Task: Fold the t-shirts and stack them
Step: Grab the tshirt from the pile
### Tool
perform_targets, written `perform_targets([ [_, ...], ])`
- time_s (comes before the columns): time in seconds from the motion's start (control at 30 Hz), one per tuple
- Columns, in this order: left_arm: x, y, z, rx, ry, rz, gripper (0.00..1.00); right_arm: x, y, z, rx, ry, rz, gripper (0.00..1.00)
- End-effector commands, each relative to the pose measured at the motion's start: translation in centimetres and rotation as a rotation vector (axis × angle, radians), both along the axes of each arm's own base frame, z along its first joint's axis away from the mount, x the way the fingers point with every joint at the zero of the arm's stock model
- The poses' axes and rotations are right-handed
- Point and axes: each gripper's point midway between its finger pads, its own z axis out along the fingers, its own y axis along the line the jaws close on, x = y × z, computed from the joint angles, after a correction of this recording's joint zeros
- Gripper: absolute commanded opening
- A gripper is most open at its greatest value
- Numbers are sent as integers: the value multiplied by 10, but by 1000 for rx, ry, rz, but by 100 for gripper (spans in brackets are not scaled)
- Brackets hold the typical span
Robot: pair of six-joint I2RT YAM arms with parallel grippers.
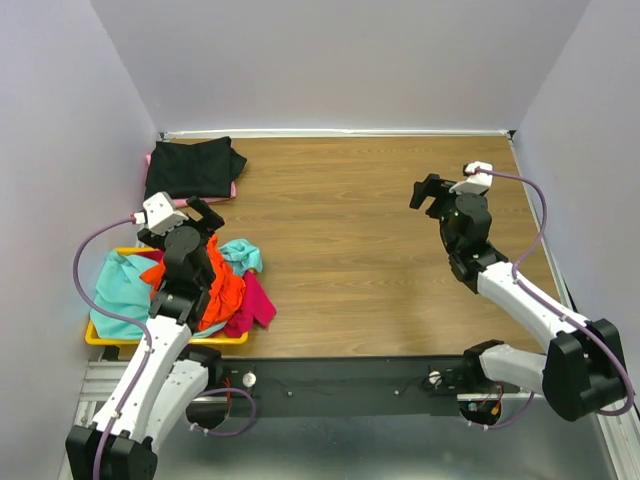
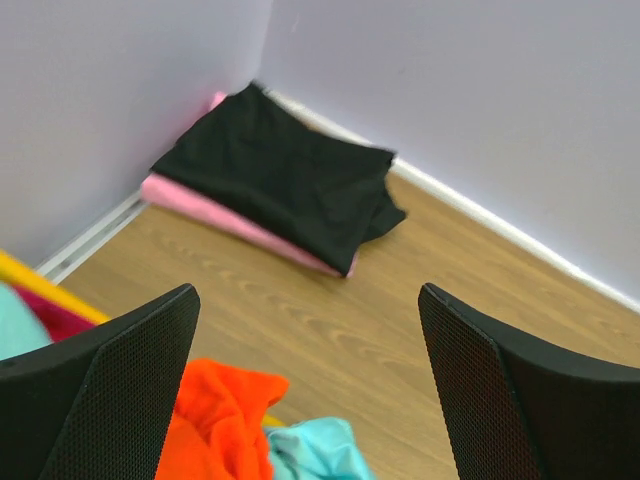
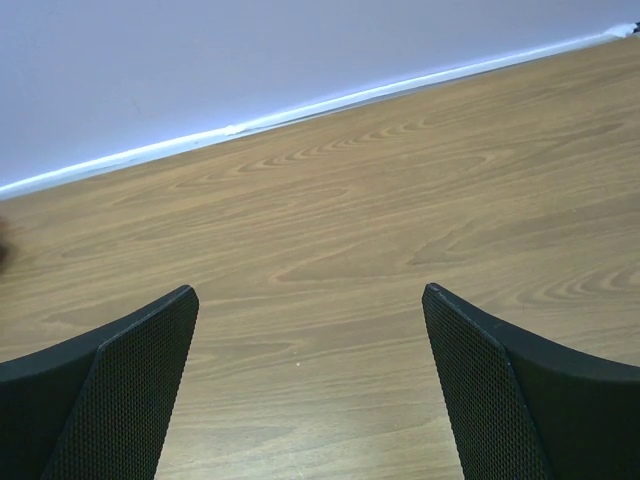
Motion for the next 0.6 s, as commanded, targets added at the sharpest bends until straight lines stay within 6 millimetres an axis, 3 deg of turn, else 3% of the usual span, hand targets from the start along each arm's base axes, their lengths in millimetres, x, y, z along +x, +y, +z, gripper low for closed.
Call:
perform_targets([
  [0.0, -9, 23, -16, -14, 96, 156, 98, -5, -10, 4, 25, -2, -54, 100],
  [0.13, -4, 23, -24, 8, 144, 166, 98, -4, -11, 5, 36, -1, -69, 100],
  [0.37, 16, -1, -43, 138, 252, -14, 98, -6, -20, 4, 52, 3, -119, 100],
  [0.57, 22, 0, -63, 174, 361, -6, 98, -6, -19, 5, 66, 1, -118, 100],
])
